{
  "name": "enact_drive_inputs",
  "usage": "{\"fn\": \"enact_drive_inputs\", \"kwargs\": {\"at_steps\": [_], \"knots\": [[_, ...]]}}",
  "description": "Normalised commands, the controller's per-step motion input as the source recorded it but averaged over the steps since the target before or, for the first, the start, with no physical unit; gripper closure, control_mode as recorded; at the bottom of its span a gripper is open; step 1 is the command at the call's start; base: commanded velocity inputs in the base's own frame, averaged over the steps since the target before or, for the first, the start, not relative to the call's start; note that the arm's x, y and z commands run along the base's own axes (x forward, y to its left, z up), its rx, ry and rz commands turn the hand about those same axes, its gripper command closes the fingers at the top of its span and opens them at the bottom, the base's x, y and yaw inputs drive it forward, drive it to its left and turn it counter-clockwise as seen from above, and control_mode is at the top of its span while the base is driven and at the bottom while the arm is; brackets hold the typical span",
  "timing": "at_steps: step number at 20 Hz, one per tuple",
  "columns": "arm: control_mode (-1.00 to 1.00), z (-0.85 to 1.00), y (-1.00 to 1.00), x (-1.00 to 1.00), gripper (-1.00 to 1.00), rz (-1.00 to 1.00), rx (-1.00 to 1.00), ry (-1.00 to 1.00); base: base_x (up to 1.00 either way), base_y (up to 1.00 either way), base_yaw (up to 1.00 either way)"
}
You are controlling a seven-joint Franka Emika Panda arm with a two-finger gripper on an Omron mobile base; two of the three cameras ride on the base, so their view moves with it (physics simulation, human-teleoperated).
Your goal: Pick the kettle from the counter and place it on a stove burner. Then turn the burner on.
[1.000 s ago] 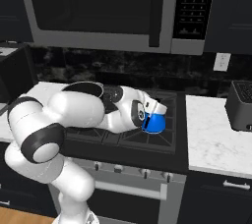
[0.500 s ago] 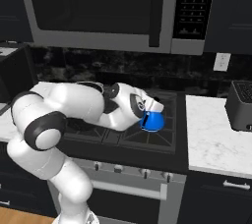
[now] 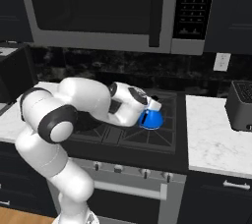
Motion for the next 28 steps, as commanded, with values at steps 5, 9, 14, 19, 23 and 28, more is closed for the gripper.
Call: {"fn": "enact_drive_inputs", "kwargs": {"at_steps": [5,9,14,19,23,28], "knots": [[-1.0,-0.13,0.03,0.0,1.0,0.0,0.0,0.01,0.0,0.0,0.0],[-1.0,0.0,0.0,0.0,-1.0,0.0,0.0,0.01,0.0,0.0,0.0],[-1.0,0.01,0.0,0.0,-1.0,0.0,0.0,0.01,0.0,0.0,0.0],[-1.0,0.39,0.0,0.0,-1.0,0.0,0.0,0.08,0.0,0.0,0.0],[-1.0,0.98,0.0,0.0,-1.0,0.0,0.0,0.09,0.0,0.0,0.0],[-1.0,1.0,0.09,0.0,-1.0,0.0,0.0,0.07,0.0,0.0,0.0]]}}
